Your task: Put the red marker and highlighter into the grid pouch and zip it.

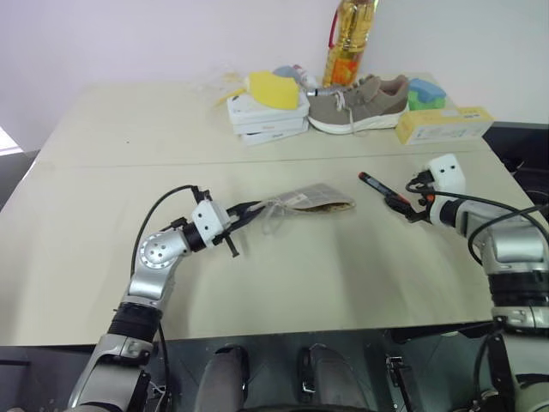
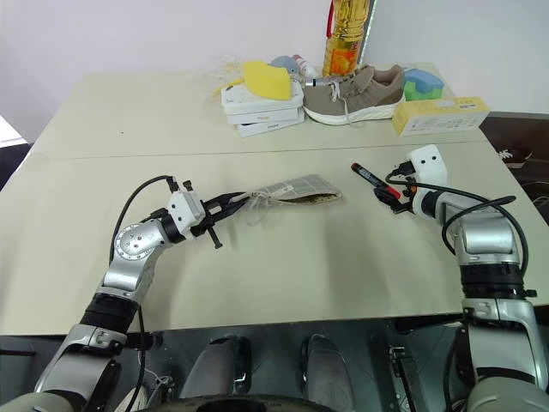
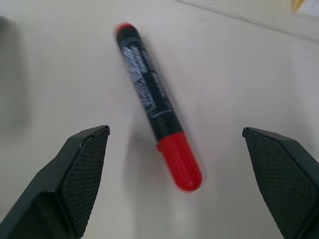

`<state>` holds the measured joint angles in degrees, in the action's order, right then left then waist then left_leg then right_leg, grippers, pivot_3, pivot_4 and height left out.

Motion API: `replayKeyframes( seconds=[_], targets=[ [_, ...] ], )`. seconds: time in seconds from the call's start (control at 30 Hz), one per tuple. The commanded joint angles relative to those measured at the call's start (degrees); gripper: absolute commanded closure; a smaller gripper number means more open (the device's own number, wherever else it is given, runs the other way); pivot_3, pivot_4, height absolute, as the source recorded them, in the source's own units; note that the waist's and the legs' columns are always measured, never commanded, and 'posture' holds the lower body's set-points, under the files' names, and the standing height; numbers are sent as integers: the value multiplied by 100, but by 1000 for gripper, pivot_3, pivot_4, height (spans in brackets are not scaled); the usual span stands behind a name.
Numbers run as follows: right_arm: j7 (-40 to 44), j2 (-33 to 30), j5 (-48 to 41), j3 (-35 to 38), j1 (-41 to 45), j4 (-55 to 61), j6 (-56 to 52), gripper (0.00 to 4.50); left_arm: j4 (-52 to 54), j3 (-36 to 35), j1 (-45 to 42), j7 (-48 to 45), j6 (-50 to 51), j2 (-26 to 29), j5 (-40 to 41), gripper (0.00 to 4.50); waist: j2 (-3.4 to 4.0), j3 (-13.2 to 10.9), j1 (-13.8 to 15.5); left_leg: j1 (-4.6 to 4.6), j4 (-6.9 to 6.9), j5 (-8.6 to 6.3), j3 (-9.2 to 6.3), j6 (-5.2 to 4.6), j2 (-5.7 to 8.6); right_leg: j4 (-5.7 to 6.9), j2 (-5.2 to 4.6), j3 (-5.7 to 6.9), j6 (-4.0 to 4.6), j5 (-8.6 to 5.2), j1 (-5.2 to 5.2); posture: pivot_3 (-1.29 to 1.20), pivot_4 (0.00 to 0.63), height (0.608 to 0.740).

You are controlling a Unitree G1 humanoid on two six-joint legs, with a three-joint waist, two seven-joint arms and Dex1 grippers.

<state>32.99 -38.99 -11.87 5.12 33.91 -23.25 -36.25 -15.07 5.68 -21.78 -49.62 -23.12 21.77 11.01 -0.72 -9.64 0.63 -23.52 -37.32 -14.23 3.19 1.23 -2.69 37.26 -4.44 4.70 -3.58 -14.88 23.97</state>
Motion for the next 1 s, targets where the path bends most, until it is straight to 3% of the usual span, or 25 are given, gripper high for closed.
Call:
replayKeyframes(
  seconds=[0.03,0.13,0.33,0.63,0.8,1.0],
  targets=[
    [119,58,71,32,292,-484,400,60,97,-114,-41,8,-19,-27,137,4500,0,0,1,0,1,0,1,0,0,0,0,0,0,0,0,0,150,740],
    [277,121,-22,75,215,-435,419,846,69,-133,4,8,-70,-36,166,4500,1,0,2,0,2,0,1,0,-1,0,-1,0,0,0,0,0,150,740],
    [130,65,30,167,-240,533,253,4048,41,-132,36,25,-92,-125,223,4500,2,1,4,0,1,0,2,0,-2,1,-1,0,-1,1,0,0,150,740],
    [154,-724,-64,636,-1688,3795,-632,4167,105,-54,17,-29,-23,-259,245,4500,4,0,2,0,1,0,0,0,0,1,-7,1,-3,2,-1,0,150,740],
    [977,-1240,-874,1273,-2804,5878,-1121,4167,153,5,-18,-161,43,-317,332,4500,2,-1,28,2,3,0,-6,0,-2,-2,-2,0,-3,0,-3,0,150,740],
    [957,-1376,-1067,1160,-3101,6329,-1376,4167,208,-9,-68,-220,105,-364,341,4500,-5,-5,11,5,-6,-1,-11,0,-1,-11,-3,1,-3,0,-13,0,150,740]
  ],
)
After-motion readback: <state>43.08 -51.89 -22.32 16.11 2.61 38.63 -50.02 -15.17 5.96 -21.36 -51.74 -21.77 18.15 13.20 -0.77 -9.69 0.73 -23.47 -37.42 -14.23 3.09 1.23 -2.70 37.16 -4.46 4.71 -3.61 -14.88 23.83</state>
